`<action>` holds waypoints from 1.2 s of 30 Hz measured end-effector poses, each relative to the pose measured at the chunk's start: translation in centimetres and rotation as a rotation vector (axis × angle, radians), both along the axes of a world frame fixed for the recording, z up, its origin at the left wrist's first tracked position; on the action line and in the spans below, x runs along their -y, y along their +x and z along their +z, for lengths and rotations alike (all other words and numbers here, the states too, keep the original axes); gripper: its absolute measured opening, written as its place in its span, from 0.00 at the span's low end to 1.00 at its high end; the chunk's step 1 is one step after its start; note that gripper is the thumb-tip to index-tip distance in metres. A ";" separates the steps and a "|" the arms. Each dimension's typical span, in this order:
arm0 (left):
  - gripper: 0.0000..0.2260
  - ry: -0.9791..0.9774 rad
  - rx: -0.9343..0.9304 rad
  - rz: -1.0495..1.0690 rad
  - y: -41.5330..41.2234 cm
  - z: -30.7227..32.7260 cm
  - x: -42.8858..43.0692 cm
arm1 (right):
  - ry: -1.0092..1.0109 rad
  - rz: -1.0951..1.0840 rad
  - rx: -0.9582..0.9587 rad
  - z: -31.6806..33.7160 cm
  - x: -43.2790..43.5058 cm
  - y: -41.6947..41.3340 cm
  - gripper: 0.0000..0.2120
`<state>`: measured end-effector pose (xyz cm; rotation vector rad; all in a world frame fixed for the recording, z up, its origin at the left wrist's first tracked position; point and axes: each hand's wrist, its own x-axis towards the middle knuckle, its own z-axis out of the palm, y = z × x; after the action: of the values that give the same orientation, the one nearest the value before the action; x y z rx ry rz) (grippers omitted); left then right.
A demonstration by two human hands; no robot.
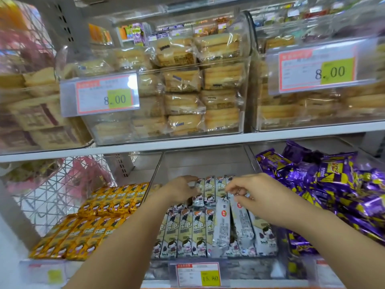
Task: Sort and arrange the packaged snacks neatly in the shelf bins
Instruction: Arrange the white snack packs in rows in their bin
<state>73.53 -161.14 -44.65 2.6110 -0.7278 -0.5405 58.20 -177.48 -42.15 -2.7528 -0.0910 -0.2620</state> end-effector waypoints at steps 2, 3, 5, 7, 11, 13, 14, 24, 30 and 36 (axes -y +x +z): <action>0.26 0.026 -0.045 -0.042 0.2 -0.4 -0.2 | 0.008 -0.005 -0.005 -0.1 0.1 0.0 0.13; 0.26 0.037 -0.049 -0.051 0.2 -0.6 -0.2 | 0.007 -0.006 -0.010 -0.2 0.2 0.0 0.13; 0.27 0.061 -0.041 -0.062 0.4 -1.1 -0.4 | 0.009 -0.012 -0.017 -0.4 0.2 0.0 0.13; 0.27 0.080 -0.013 -0.064 0.7 -1.3 -0.5 | 0.004 -0.013 -0.027 -0.4 0.2 -0.2 0.13; 0.31 0.149 0.073 -0.166 1.5 -0.9 -0.3 | -0.049 0.014 -0.055 -0.5 -0.3 -0.3 0.15; 0.31 0.141 -0.050 -0.194 1.8 -0.7 0.1 | -0.083 0.047 -0.081 -0.5 -0.5 -0.3 0.17; 0.30 0.135 -0.099 -0.192 1.9 -0.7 0.2 | -0.099 0.067 -0.088 -0.6 -0.5 -0.3 0.18; 0.28 0.076 -0.025 -0.199 0.8 -0.2 -0.7 | -0.122 0.047 -0.095 0.4 0.0 -0.6 0.20; 0.18 -0.247 0.108 -0.239 -3.0 2.7 -1.4 | -0.166 -0.015 -0.242 1.5 1.3 -2.2 0.29; 0.37 0.018 -0.054 -0.581 -7.5 3.7 -1.5 | -0.236 0.029 -0.420 0.6 0.8 -3.0 0.49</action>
<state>65.99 -159.69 -40.93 2.3655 -1.4777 -0.7720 55.23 -178.28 -41.54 -2.9698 -0.0522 0.3576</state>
